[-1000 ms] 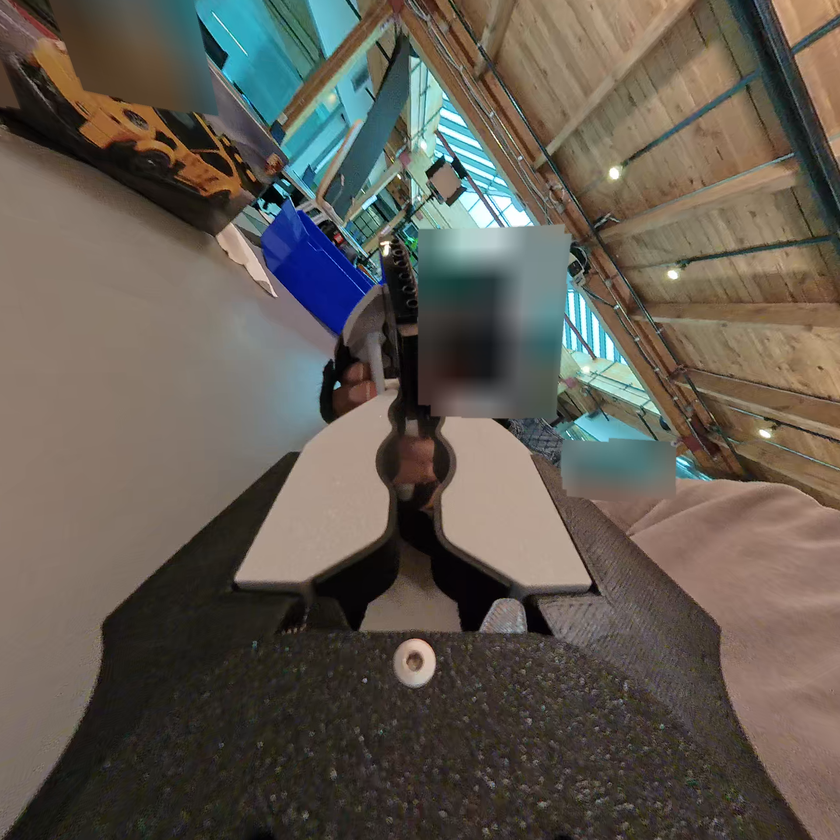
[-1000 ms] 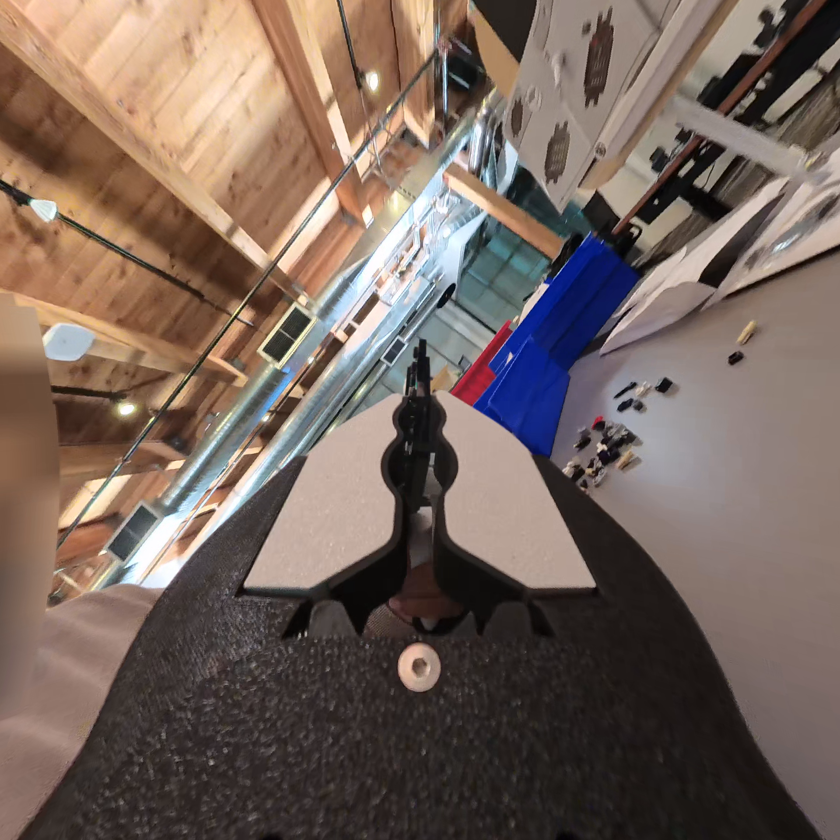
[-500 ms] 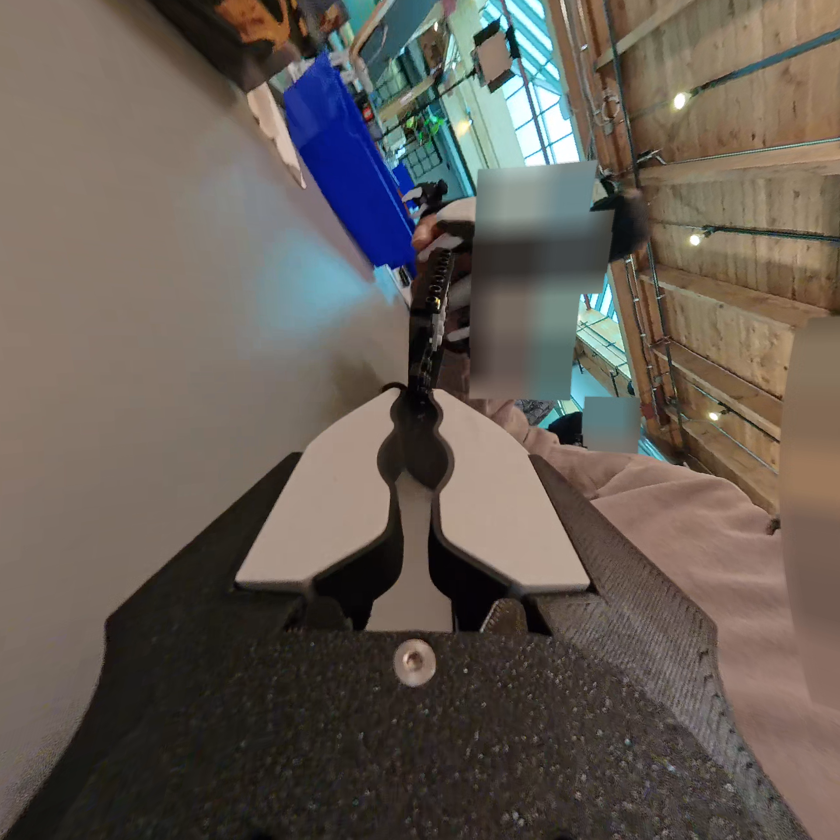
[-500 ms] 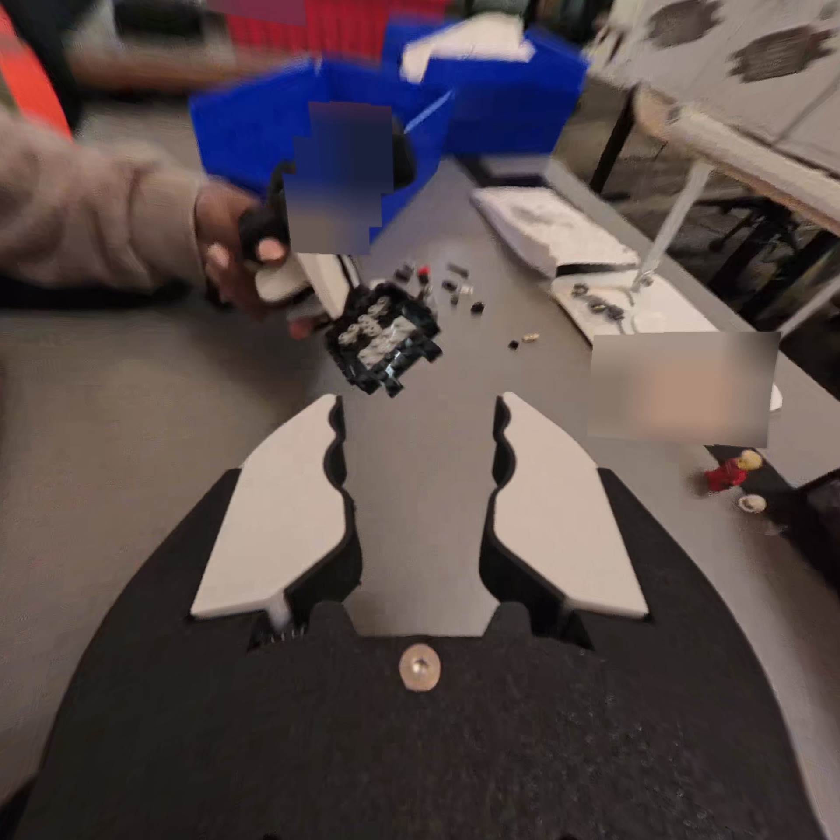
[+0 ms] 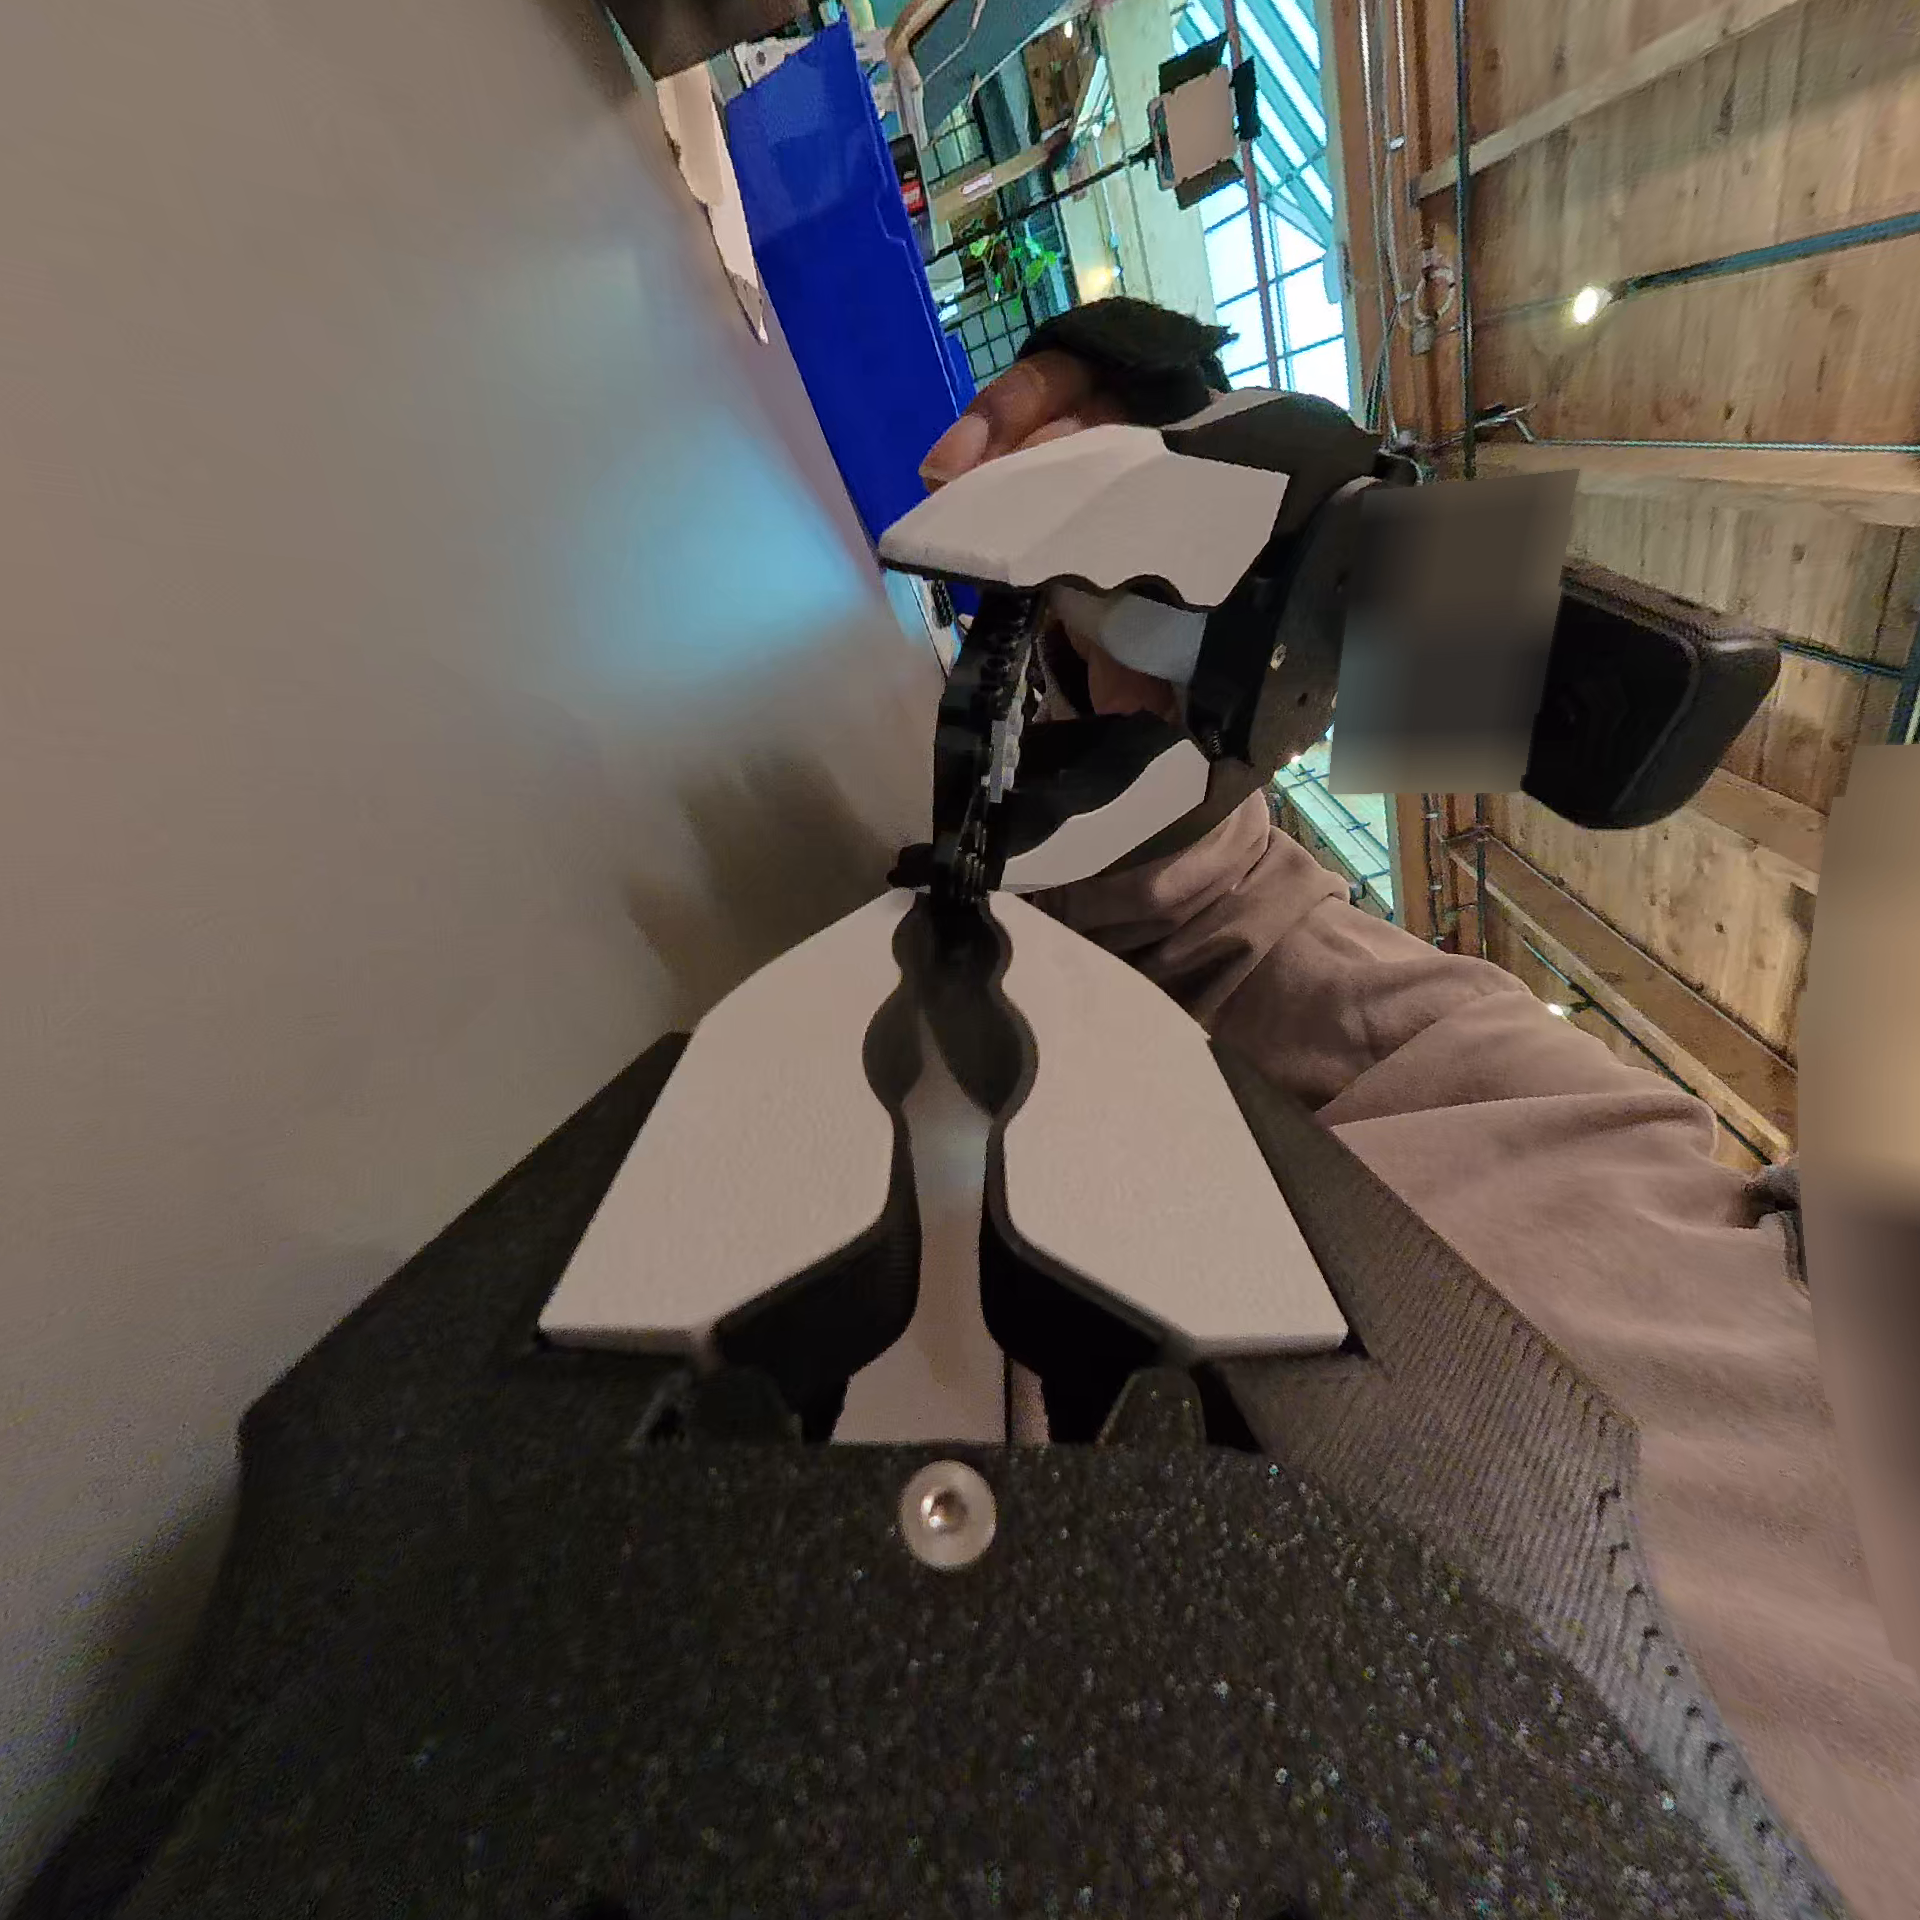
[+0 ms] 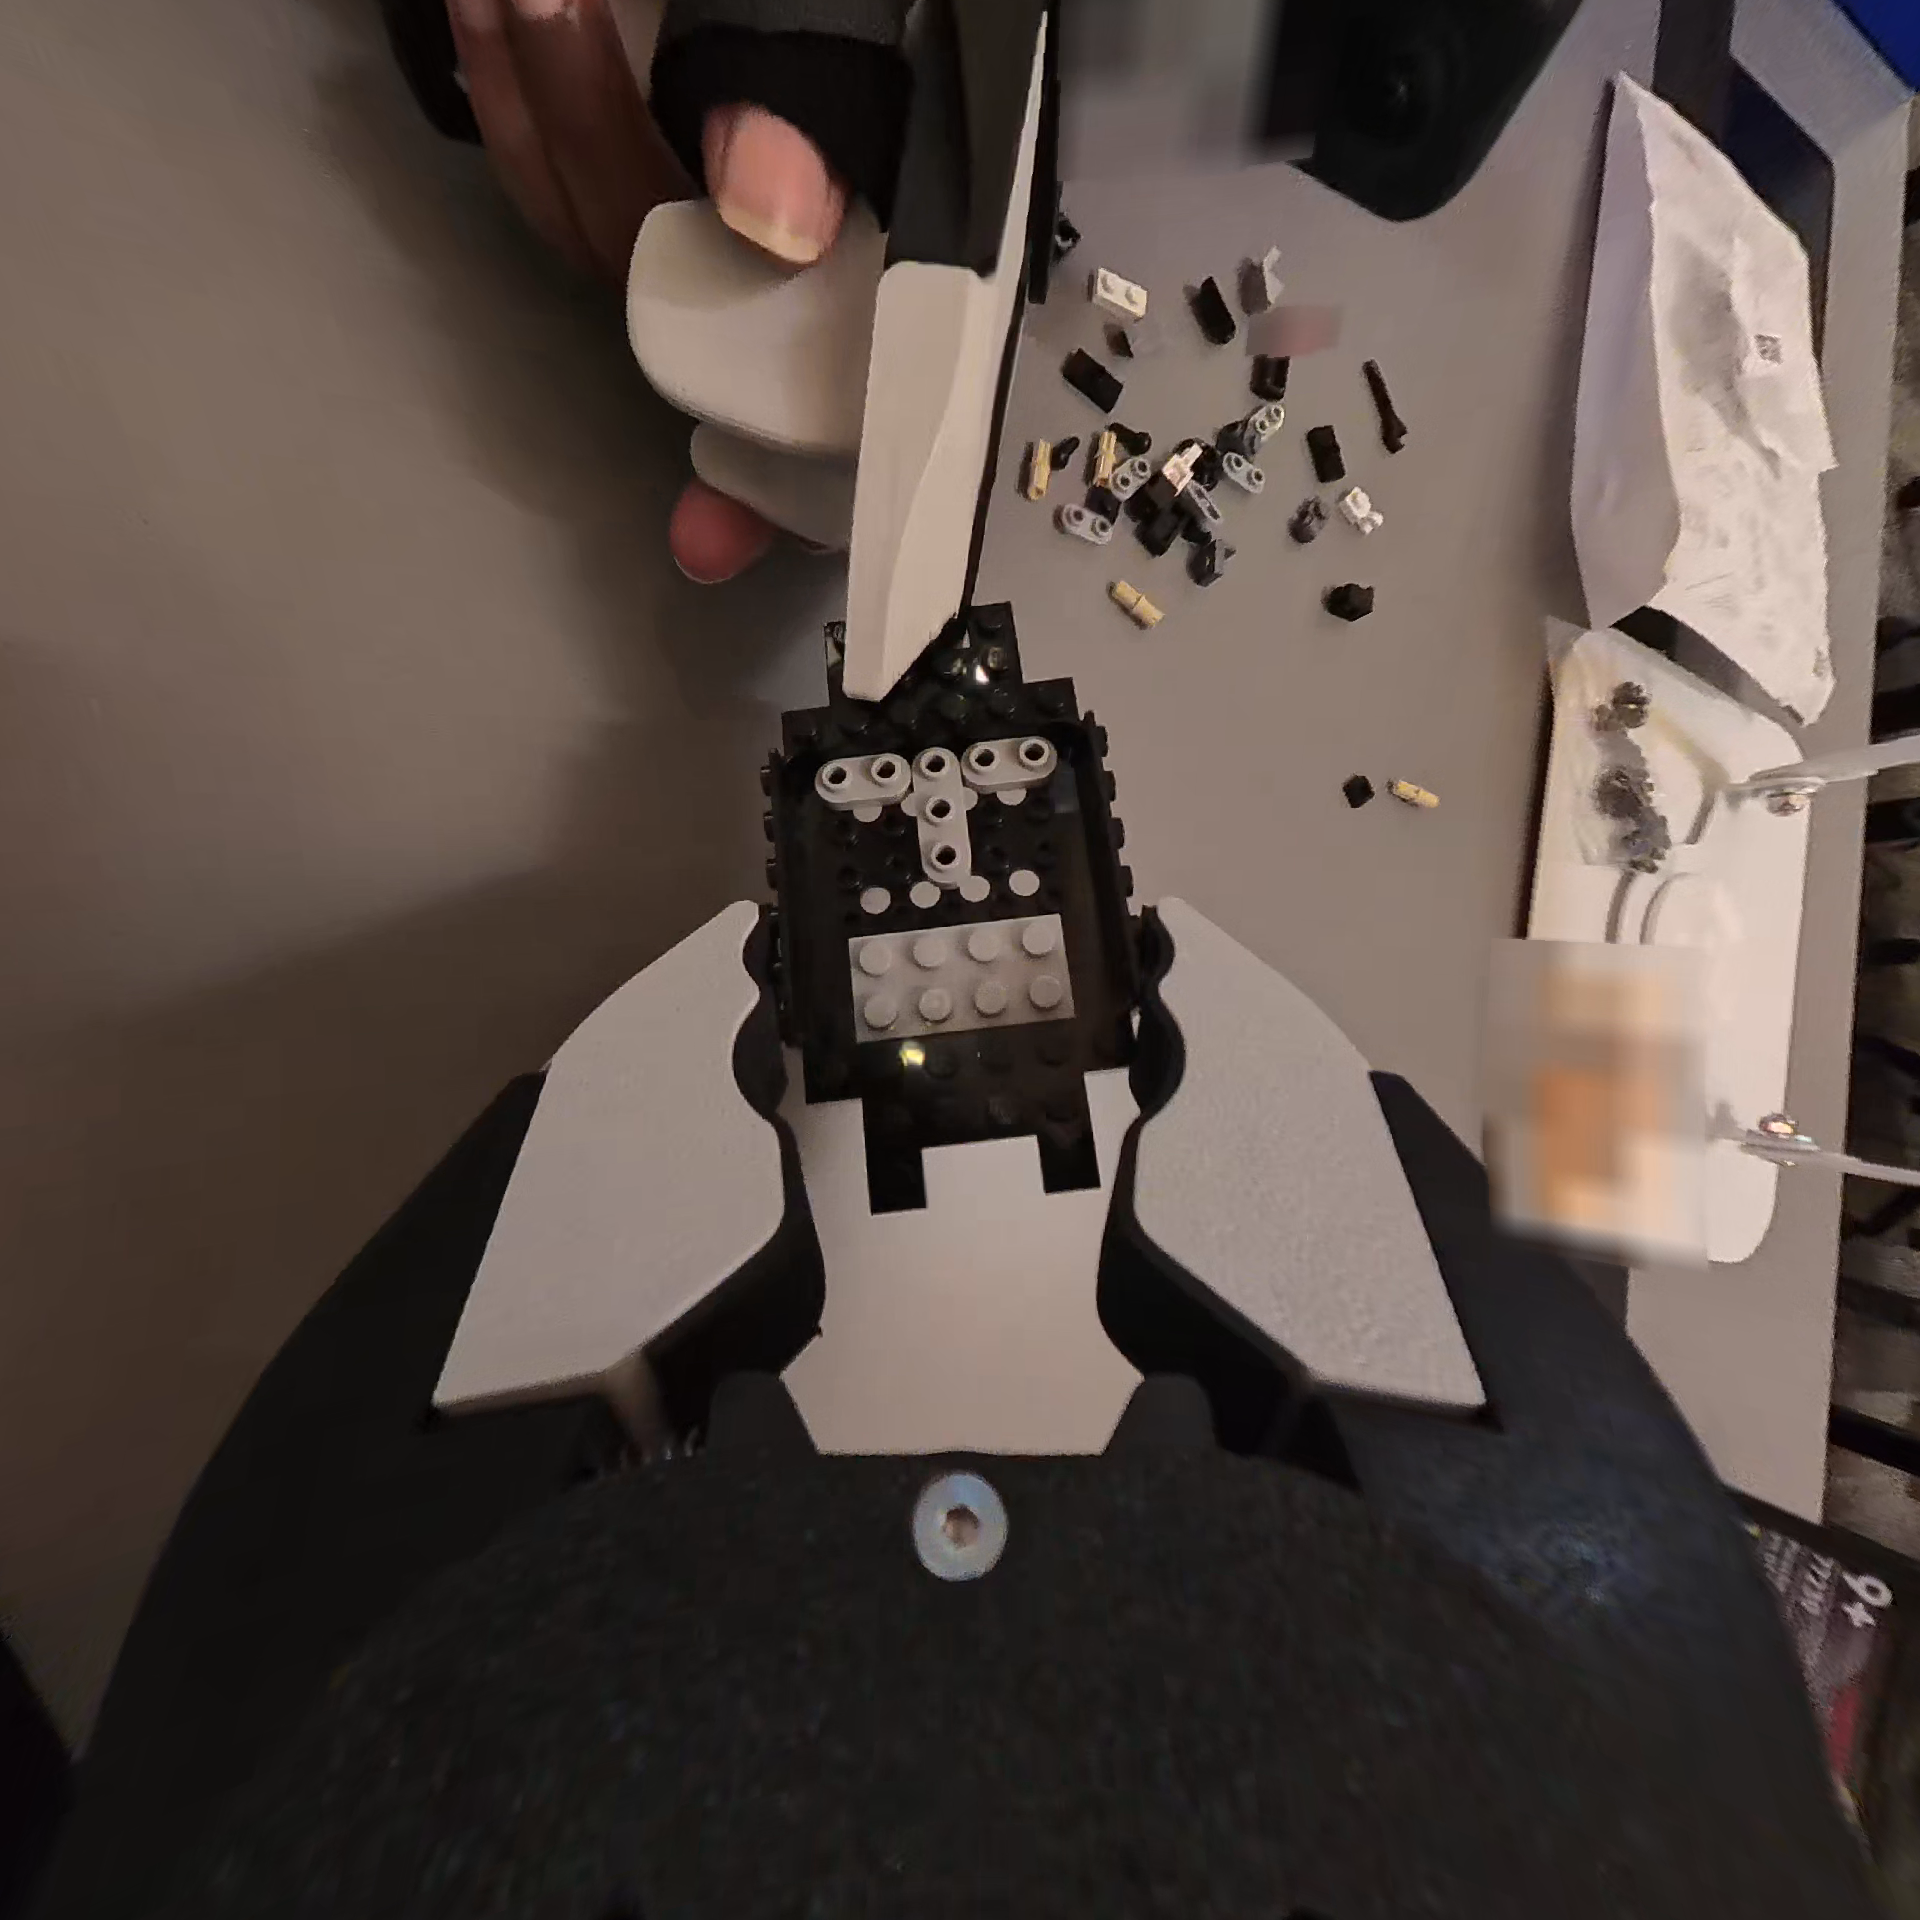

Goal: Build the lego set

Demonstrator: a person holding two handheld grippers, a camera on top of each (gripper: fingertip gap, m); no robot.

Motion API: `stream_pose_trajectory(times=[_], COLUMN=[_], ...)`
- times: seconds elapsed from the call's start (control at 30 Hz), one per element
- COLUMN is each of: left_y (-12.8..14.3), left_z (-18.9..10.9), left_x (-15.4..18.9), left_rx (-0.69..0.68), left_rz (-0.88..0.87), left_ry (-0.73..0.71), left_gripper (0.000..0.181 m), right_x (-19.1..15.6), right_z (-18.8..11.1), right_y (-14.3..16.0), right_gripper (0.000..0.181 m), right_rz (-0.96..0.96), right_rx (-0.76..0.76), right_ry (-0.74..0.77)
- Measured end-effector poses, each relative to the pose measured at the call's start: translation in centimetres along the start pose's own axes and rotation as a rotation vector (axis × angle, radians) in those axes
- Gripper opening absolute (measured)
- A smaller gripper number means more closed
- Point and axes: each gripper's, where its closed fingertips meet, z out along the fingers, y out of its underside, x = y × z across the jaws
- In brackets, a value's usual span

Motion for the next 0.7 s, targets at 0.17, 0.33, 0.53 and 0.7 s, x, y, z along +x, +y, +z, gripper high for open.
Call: stream_pose_trajectory(times=[0.17,0.33,0.53,0.7], left_y=[-0.7,-2.7,-3.6,-3.9], left_z=[-0.7,-3.5,-4.4,-4.7], left_x=[0.3,0.2,1.0,1.3], left_rx=[0.052,0.147,0.187,0.202], left_rz=[0.218,0.612,0.886,0.934], left_ry=[-0.093,-0.365,-0.528,-0.563], left_gripper=[0.009,0.006,0.000,0.000], right_x=[0.1,-1.9,-4.0,-4.5], right_z=[-0.2,0.7,2.6,3.1], right_y=[0.1,1.5,2.2,2.6], right_gripper=[0.065,0.065,0.065,0.065], right_rz=[0.004,0.032,0.044,0.074], right_rx=[-0.013,-0.056,-0.090,-0.104], right_ry=[-0.087,-0.220,-0.297,-0.308])
